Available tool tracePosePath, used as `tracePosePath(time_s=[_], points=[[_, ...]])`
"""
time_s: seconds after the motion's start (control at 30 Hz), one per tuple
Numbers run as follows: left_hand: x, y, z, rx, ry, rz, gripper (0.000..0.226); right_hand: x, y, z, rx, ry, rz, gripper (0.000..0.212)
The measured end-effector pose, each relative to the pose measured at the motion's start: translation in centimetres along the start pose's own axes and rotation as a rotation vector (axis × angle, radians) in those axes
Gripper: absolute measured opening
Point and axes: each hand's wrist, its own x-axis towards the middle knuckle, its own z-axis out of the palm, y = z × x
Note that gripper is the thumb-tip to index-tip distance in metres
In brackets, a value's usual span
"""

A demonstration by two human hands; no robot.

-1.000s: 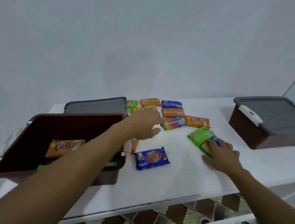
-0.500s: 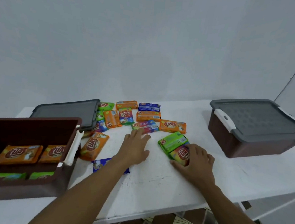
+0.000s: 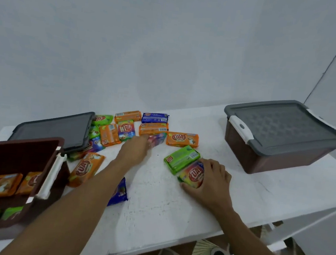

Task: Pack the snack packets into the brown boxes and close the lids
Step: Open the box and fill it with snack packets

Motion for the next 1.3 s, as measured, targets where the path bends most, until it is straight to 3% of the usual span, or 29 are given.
tracePosePath(time_s=[0.13, 0.27, 0.33, 0.43, 0.53, 0.6, 0.8, 0.93, 1.13, 1.23, 1.3], points=[[-1.0, -0.2, -1.7, -0.332, -0.116, -0.017, 0.031, -0.1, -0.2, 0.0, 0.006, 0.021, -0.005, 0.097], [-1.8, -0.4, -1.1, -0.396, -0.139, -0.091, 0.028, -0.2, -0.2, 0.0, 0.010, 0.024, -0.001, 0.097], [-2.1, -0.4, -1.0, -0.377, -0.177, -0.126, 0.026, -0.3, -0.3, -0.2, 0.017, 0.006, 0.009, 0.098], [-2.5, 0.1, -0.6, -0.216, -0.283, -0.086, 0.048, -0.2, -0.4, -0.4, 0.052, -0.021, 0.036, 0.093], [-3.0, 1.0, -0.1, 0.074, -0.254, -0.044, 0.070, -0.2, -0.3, -0.5, 0.138, 0.017, 0.041, 0.060], [-3.1, 1.4, 0.1, 0.063, -0.247, -0.034, 0.072, -0.2, -0.2, -0.7, 0.187, 0.002, 0.051, 0.049], [-2.6, 2.1, -3.9, 0.167, -0.361, -0.018, 0.089, -0.4, 0.0, -1.1, 0.194, -0.058, -0.008, 0.064], [-2.9, 1.3, -7.7, 0.126, -0.384, -0.008, 0.084, -0.5, 0.1, -1.7, 0.149, -0.143, -0.081, 0.072], [-5.6, 0.5, -10.0, 0.129, -0.319, 0.025, 0.069, 0.7, -0.1, -4.2, -0.140, -0.506, -0.239, 0.088], [-7.0, -0.3, -11.6, 0.128, -0.257, 0.056, 0.068, 1.5, -1.1, -5.2, -0.202, -0.554, -0.259, 0.097], [-7.9, -1.1, -13.0, 0.114, -0.201, 0.061, 0.069, 1.5, -2.3, -5.5, -0.259, -0.543, -0.229, 0.091]])
